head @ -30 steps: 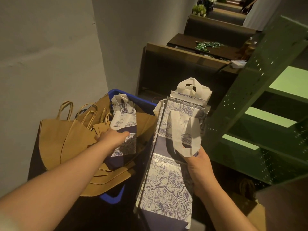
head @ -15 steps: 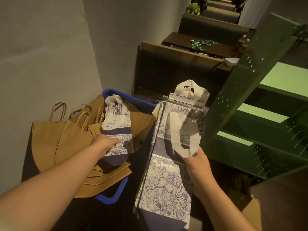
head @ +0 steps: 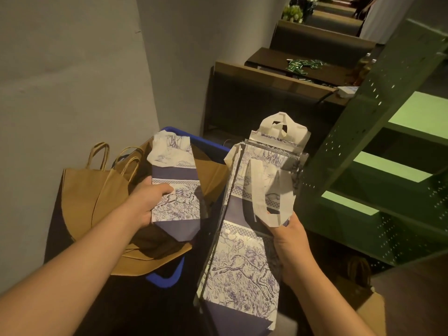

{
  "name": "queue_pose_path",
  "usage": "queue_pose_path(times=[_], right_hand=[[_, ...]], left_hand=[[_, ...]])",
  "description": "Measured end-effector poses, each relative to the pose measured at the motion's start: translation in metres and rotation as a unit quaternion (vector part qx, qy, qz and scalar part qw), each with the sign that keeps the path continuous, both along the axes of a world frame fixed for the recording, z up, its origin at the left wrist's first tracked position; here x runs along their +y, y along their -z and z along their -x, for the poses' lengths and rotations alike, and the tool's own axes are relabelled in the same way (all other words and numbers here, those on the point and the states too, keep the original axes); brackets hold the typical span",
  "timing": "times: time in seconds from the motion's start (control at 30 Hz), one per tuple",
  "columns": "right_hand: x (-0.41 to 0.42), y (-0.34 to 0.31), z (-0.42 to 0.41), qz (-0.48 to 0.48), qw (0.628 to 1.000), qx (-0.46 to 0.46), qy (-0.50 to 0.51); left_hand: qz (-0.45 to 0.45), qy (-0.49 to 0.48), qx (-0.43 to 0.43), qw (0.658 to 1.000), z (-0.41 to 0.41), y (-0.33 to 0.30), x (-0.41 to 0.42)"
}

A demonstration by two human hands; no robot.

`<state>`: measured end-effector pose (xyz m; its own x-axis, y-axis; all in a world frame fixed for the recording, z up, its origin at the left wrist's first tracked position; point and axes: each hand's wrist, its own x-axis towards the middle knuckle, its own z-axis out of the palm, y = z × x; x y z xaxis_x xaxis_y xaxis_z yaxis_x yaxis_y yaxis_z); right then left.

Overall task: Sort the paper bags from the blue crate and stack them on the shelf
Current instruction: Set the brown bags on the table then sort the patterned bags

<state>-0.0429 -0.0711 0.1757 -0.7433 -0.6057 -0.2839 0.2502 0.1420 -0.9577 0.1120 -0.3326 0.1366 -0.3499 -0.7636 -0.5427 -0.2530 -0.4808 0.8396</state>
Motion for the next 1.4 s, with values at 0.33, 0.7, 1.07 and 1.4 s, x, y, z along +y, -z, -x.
queue_pose_path(times=[0.33,0.7,1.07,1.4], right_hand=[[-0.004,-0.025,-0.003,0.069,0.997,0.007,-0.017],[0.006,-0.031,-0.004,0.078,0.996,0.021,-0.039],[0.031,-0.010,-0.012,0.025,0.996,0.057,-0.064],[0.067,0.022,-0.016,-0.051,0.995,0.061,-0.057]], left_hand=[[0.066,0.108,0.065,0.990,-0.008,-0.044,0.066],[0.033,0.143,0.033,0.989,0.001,-0.019,0.121],[-0.058,0.138,0.186,0.971,0.005,-0.033,0.180],[0.014,0.211,0.118,0.970,0.009,0.011,0.204]])
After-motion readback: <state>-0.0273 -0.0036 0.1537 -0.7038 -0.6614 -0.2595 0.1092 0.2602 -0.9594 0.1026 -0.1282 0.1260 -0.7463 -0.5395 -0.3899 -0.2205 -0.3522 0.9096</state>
